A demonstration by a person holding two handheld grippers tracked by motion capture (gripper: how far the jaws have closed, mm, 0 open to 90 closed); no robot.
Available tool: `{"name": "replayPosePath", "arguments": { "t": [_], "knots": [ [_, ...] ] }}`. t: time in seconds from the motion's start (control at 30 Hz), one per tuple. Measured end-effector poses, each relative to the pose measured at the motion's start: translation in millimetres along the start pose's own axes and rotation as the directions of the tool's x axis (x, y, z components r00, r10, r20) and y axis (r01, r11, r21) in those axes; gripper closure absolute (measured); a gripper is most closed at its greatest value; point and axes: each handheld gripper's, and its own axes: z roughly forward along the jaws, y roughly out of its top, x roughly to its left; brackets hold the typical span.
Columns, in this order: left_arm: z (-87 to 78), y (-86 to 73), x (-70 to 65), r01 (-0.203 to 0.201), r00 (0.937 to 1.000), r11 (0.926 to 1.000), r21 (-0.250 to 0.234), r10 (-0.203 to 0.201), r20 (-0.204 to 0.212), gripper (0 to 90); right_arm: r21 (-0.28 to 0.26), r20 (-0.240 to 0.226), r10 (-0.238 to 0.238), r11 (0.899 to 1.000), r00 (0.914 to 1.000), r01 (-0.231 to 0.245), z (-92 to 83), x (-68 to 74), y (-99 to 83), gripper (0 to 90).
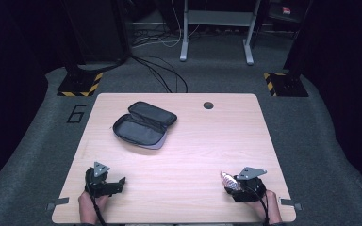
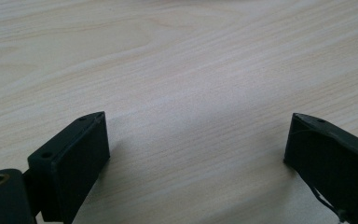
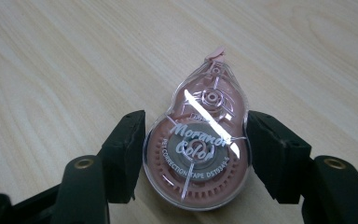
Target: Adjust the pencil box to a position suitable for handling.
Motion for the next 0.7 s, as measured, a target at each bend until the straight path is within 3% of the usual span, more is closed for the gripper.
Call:
{"name": "replayPosePath", "arguments": {
  "t": [0.17, 0.27, 0.37, 0.43, 0.53, 0.63, 0.7],
  "knots": [
    [0.0, 0.0, 0.0, 0.0, 1.0, 1.0, 0.0, 0.0, 0.0, 6.3, 0.007, -0.011, 0.022, 1.0, 0.9997, -0.022, 2.0, -3.0, -3.4, 36.8],
    [-0.3, 0.1, 0.1, 0.0, 1.0, 1.0, 0.004, 0.0, 0.001, 6.3, -0.018, -0.017, 0.04, 0.999, 0.999, -0.041, -2.0, -4.8, -2.5, 18.6],
    [-0.4, 0.2, 0.2, -0.001, 1.0, 1.0, 0.006, 0.001, 0.002, 6.3, -0.04, -0.015, 0.08, 0.996, 0.9967, -0.081, -6.9, -5.7, -1.3, 14.5],
    [0.2, -0.1, -0.1, 0.0, 1.0, 1.0, -0.003, -0.001, -0.001, 6.3, -0.091, 0.004, 0.101, 0.991, 0.9948, -0.101, -15.4, -14.3, -1.7, 12.5],
    [0.1, -0.1, -0.1, 0.0, 1.0, 1.0, -0.002, 0.0, -0.001, 6.3, -0.121, 0.034, 0.167, 0.979, 0.9854, -0.162, -20.3, -27.9, -4.1, 8.7],
    [0.1, 0.0, 0.0, 0.0, 1.0, 1.0, -0.002, 0.0, -0.001, 6.3, -0.158, 0.086, 0.249, 0.959, 0.9648, -0.234, -20.2, -47.7, -8.5, 6.9],
    [-0.3, 0.3, 0.1, -0.001, 1.0, 1.0, 0.005, 0.001, 0.002, 6.3, -0.155, 0.121, 0.296, 0.949, 0.9476, -0.276, -17.4, -62.7, -10.9, 6.2]
  ]
}}
